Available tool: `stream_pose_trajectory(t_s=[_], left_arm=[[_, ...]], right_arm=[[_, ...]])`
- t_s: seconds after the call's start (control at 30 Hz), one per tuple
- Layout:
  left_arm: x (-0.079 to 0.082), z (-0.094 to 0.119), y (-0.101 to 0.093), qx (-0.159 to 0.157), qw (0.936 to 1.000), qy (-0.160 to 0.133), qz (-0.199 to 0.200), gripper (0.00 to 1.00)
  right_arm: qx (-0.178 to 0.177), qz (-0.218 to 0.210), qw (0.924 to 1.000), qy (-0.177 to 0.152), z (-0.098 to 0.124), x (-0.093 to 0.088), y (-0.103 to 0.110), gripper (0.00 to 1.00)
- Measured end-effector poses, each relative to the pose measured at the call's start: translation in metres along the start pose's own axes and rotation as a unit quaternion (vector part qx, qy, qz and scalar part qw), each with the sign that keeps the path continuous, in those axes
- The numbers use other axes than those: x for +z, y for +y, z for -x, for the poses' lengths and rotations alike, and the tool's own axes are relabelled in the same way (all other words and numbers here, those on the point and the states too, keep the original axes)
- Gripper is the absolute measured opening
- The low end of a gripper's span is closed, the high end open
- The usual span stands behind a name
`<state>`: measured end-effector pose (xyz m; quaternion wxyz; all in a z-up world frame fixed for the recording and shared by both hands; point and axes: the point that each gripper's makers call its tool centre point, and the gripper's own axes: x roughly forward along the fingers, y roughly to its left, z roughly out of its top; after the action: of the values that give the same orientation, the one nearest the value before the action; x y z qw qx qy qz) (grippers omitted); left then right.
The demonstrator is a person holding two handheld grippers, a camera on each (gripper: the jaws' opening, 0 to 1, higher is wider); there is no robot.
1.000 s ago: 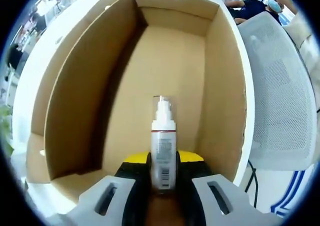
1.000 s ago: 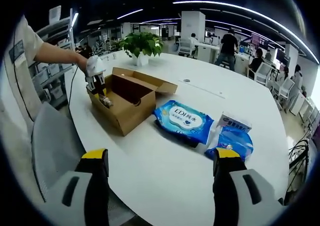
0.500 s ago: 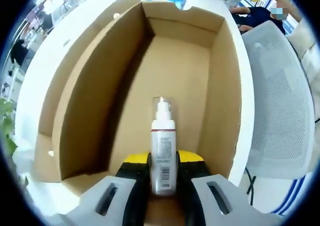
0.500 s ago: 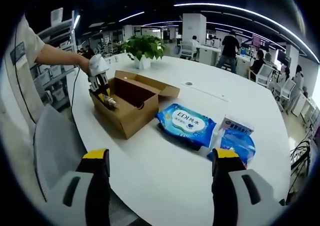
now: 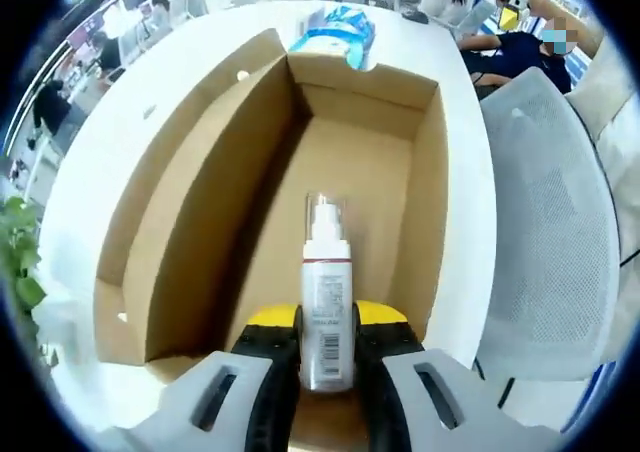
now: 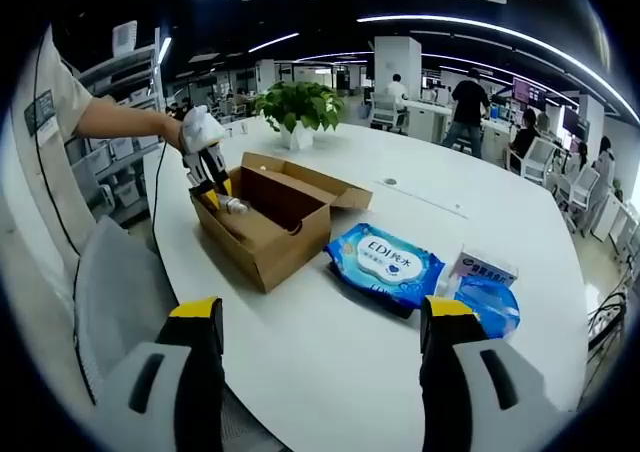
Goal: Operate the shoe box by opening the lid, removing the specified soft item, and placing it in the target area until the item is outside and the box remains undamaged.
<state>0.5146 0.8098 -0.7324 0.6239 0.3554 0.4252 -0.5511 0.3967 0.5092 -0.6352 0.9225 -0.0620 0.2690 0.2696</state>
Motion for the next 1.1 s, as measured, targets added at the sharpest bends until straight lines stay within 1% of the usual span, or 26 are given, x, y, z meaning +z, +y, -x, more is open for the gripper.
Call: stream_pose_trajectory(t_s=[0.27, 0.43, 0.6, 0.83, 0.93, 1.1], left_arm=[[0.016, 0.011, -0.011, 0.002, 0.9995, -0.031, 0.007, 0.17], [0.024, 0.016, -0.019, 0.002, 0.9989, -0.047, 0.007, 0.17], [0.034, 0.021, -0.027, 0.0, 0.9979, -0.065, 0.005, 0.17], [0.047, 0.024, -0.032, 0.004, 0.9959, -0.089, -0.009, 0.17], [0.053, 0.026, -0.036, 0.004, 0.9949, -0.1, -0.011, 0.17], [0.062, 0.026, -0.048, -0.006, 0.9935, -0.112, -0.019, 0.17]], right_arm=[[0.016, 0.016, 0.9997, -0.01, -0.004, 0.008, 0.008, 0.71], [0.031, 0.038, 0.9987, -0.011, -0.01, 0.012, 0.018, 0.66], [0.042, 0.042, 0.9981, -0.016, -0.015, 0.015, 0.025, 0.63], [0.057, 0.048, 0.997, -0.019, -0.02, 0.017, 0.034, 0.53], [0.063, 0.05, 0.9966, -0.022, -0.024, 0.019, 0.038, 0.53], [0.074, 0.054, 0.9954, -0.027, -0.03, 0.022, 0.046, 0.51]])
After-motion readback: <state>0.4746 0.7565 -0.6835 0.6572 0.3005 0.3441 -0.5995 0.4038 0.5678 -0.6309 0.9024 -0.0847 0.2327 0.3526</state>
